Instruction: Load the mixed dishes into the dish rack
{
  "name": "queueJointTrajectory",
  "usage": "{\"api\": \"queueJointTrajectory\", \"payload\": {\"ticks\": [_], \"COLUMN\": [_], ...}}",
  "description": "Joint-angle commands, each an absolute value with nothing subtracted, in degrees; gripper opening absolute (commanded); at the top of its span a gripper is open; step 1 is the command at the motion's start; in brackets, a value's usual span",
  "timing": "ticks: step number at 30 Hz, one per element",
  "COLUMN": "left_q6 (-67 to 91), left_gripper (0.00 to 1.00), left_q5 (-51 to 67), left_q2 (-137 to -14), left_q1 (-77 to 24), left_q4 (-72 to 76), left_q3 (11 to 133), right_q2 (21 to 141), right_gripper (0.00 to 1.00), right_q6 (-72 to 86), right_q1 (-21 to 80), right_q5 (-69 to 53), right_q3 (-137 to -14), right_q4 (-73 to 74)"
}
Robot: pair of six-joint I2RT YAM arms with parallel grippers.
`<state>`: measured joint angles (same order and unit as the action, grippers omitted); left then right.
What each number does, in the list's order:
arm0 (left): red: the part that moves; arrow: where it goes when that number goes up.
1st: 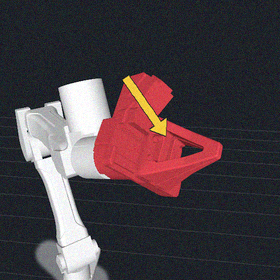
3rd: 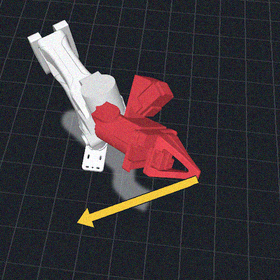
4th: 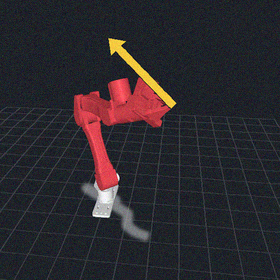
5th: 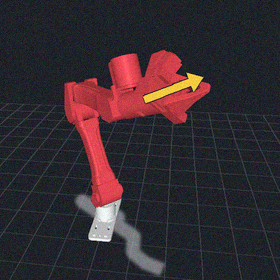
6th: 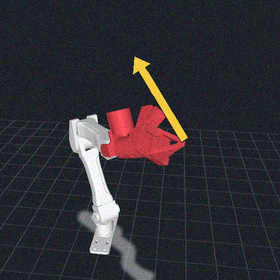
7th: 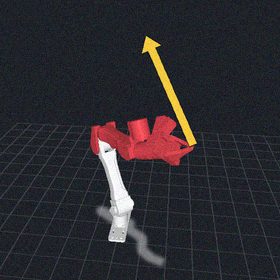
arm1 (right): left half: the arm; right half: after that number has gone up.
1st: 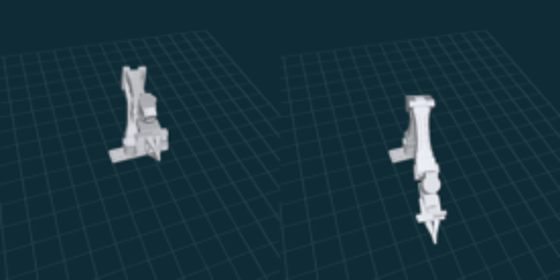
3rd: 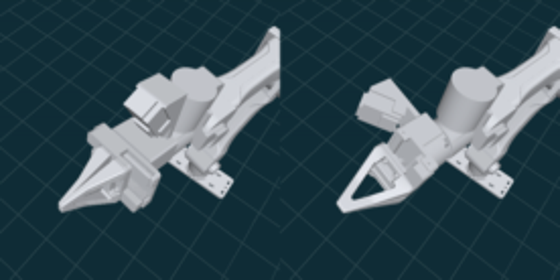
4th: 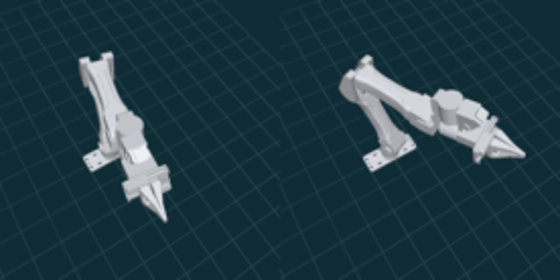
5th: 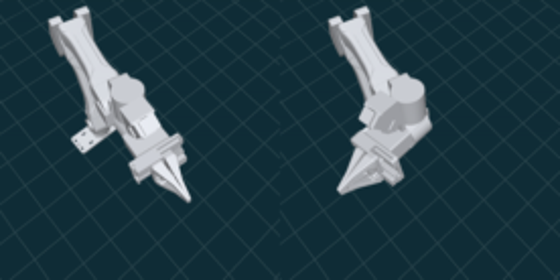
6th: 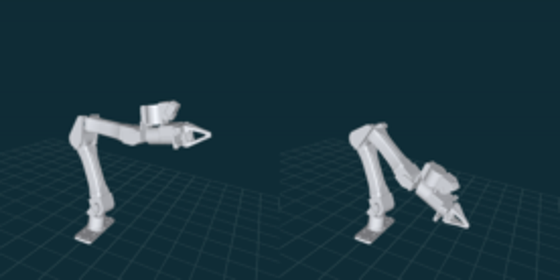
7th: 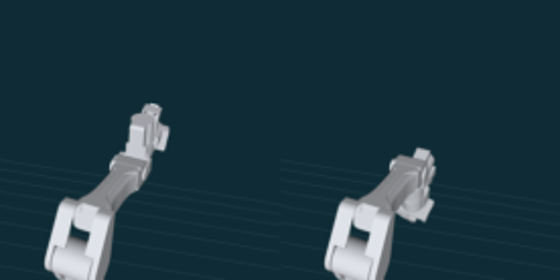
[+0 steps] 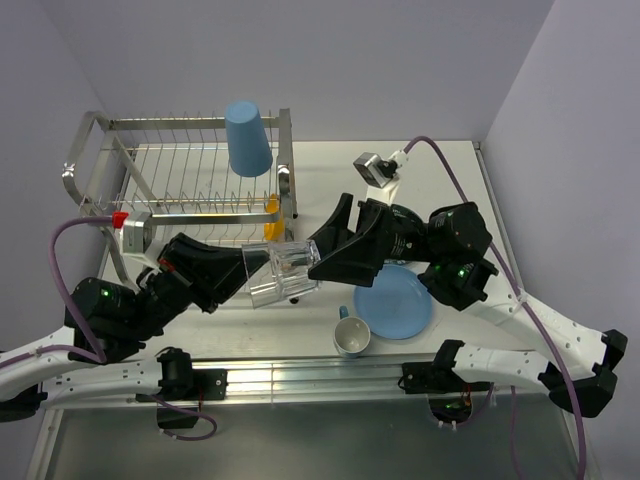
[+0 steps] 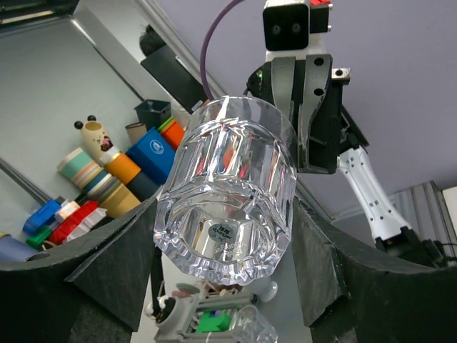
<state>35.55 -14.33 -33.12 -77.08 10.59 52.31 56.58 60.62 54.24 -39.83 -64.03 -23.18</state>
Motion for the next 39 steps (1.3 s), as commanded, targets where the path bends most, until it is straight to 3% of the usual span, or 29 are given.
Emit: {"api": "queueJointTrajectory", "payload": {"ticks": [1, 17, 21, 24, 25, 28, 39], "left_q6": [35.42, 38.14, 37.97, 37.71, 37.71, 38.23, 42.36], "left_gripper": [0.0, 0.0, 0.06, 0.34, 0.57, 0.99, 0.99], "left_q5": [-15.11, -17.75, -18.63, -19.94, -20.82, -25.9, -40.6], "left_q2": [-34.54, -34.45, -34.37, -33.31, -32.88, -30.68, -20.66], "left_q1": [-77.34, -77.26, -77.34, -77.34, -77.34, -77.34, -77.34], "left_q4": [13.54, 11.95, 11.25, 10.29, 9.76, 5.82, -7.81], "left_q3": [54.23, 50.01, 50.01, 50.01, 50.01, 50.27, 49.04], "right_q2": [57.3, 64.51, 65.21, 65.39, 65.48, 66.26, 72.68], "right_gripper": [0.0, 0.0, 0.0, 0.0, 0.0, 0.0, 0.0], "right_q6": [59.78, 52.65, 51.24, 49.92, 49.66, 47.64, 39.03], "right_q1": [55.81, 56.6, 56.6, 56.69, 56.69, 56.6, 56.25], "right_q5": [-39.91, -32.61, -31.64, -31.03, -30.68, -29.97, -26.63], "right_q3": [-68.46, -82.17, -83.93, -84.64, -84.64, -85.95, -96.85], "right_q4": [-25.85, -17.23, -14.95, -12.92, -12.48, -9.5, 2.02]}}
